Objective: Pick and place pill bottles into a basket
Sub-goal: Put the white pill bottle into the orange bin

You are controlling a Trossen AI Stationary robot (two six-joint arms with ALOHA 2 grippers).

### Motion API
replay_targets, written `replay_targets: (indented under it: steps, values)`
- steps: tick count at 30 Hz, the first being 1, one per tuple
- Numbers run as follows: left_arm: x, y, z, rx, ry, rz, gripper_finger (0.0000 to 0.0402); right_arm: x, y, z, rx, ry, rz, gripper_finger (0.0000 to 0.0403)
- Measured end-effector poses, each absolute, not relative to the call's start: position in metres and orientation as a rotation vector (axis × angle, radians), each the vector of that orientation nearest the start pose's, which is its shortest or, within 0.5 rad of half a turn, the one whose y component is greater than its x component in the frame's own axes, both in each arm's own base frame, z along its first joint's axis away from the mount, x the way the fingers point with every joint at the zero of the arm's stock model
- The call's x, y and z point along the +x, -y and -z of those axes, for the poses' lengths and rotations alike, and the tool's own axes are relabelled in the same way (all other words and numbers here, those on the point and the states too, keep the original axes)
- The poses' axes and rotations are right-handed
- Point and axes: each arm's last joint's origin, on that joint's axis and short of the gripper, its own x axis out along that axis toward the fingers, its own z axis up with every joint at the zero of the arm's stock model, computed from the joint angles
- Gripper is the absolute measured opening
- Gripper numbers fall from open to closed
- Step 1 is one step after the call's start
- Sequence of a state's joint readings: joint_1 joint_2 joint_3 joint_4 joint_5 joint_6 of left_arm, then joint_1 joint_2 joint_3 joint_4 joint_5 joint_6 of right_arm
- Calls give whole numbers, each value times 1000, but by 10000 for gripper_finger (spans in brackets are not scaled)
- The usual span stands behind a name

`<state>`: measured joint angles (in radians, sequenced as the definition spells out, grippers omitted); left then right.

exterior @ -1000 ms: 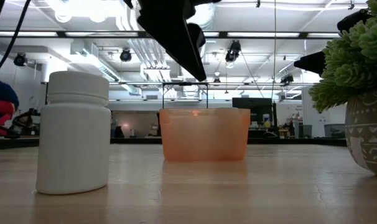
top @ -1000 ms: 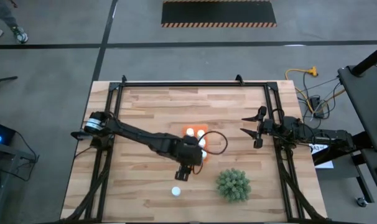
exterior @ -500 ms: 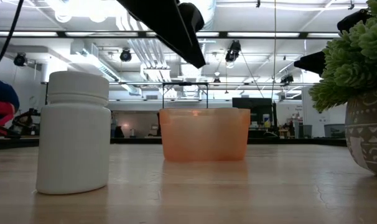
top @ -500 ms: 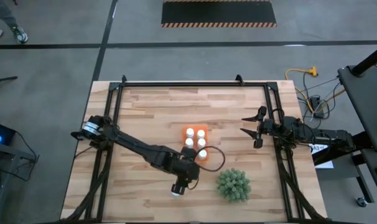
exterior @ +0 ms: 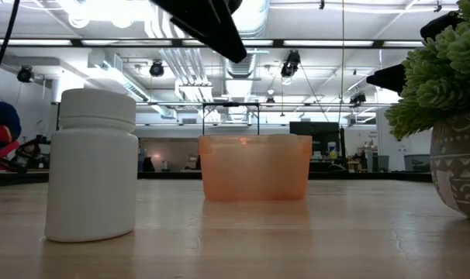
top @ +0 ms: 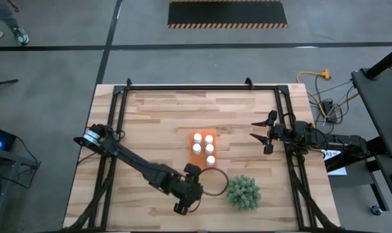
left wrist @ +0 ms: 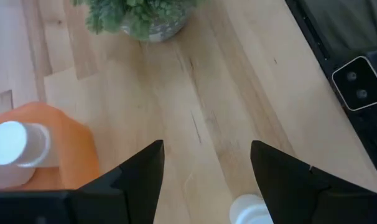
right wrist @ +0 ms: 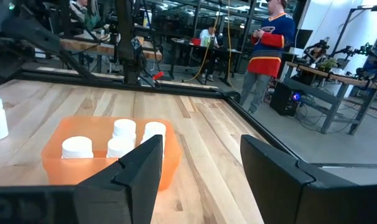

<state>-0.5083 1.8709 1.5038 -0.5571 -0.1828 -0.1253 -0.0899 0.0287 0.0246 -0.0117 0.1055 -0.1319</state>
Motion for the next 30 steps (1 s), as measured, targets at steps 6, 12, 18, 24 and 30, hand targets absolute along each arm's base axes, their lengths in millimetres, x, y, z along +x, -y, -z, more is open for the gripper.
replay_targets:
  steps: [6, 12, 18, 24, 30]
  values:
    - [347, 203, -222, 219, -844, 243, 221, 97, 12, -169, -133, -29, 194, 206]
    - [338, 203, -216, 180, -785, 247, 221, 97, 12, -169, -134, -29, 194, 206]
    - [325, 200, -225, 127, -753, 234, 221, 97, 12, -168, -133, -30, 193, 206]
    - [304, 205, -222, 110, -694, 278, 221, 97, 12, -168, -131, -30, 195, 206]
    - [286, 206, -221, 94, -636, 283, 221, 97, 12, -169, -134, -29, 194, 206]
